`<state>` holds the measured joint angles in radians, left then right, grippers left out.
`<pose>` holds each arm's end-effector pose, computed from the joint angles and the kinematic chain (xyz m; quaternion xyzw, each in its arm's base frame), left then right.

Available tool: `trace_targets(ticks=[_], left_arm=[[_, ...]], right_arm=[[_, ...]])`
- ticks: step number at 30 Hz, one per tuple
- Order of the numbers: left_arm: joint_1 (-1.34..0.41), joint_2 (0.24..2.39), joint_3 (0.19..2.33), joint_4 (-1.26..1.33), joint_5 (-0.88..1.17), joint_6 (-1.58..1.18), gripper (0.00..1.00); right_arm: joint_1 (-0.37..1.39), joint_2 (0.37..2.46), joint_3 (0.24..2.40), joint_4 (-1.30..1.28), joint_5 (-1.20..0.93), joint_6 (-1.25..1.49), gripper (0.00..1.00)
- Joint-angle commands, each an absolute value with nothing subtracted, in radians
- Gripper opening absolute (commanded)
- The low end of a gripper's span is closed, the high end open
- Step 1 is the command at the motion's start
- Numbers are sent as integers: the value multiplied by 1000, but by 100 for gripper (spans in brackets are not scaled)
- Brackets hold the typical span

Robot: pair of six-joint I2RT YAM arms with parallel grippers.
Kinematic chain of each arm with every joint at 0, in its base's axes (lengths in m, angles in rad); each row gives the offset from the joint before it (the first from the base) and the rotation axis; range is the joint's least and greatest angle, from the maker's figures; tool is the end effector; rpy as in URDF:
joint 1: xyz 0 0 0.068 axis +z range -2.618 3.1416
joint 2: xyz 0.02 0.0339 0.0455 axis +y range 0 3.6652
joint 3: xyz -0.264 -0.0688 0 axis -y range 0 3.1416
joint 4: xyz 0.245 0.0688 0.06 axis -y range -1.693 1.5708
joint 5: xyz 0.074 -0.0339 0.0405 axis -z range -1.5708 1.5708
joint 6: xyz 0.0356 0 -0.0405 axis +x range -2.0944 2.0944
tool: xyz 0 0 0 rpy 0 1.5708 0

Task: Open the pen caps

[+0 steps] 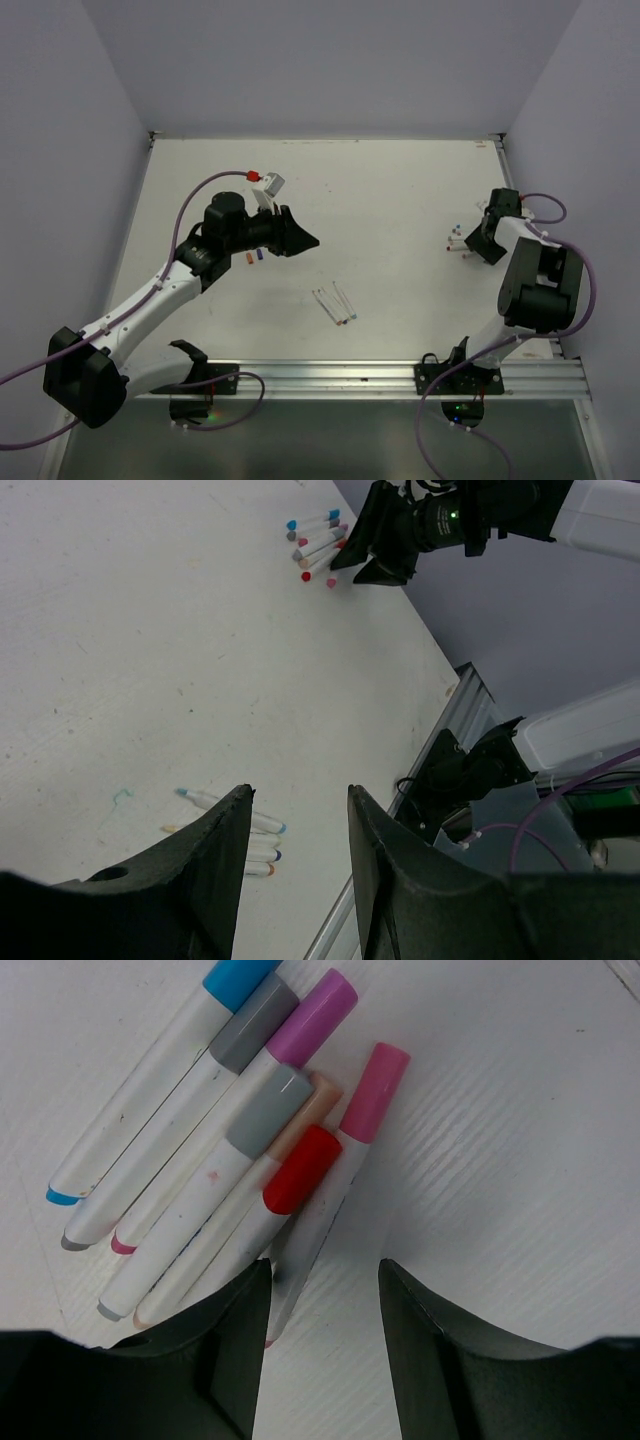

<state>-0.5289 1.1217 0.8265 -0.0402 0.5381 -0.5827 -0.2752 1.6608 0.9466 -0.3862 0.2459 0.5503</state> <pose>0.2118 -0.1449 0.3030 0.1328 0.7897 -0.4787 0.3599 0.3030 -0.0946 0.1645 0.4133 0.8726 -0.0864 0.2454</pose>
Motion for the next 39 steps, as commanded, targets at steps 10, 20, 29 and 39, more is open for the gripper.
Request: trace_targets(ticks=[10, 20, 29, 39], left_arm=[[-532, 1117, 841, -40, 552, -568, 46], [-532, 1109, 873, -95, 563, -581, 47], [-531, 1198, 888, -83, 598, -626, 48], [-525, 1347, 830, 235, 692, -857, 47]], right_arm=[[-275, 1717, 907, -318, 281, 575, 23], [-272, 1446, 759, -362, 287, 598, 0], [-129, 1051, 822, -587, 220, 549, 0], [421, 1187, 1034, -572, -204, 368, 0]])
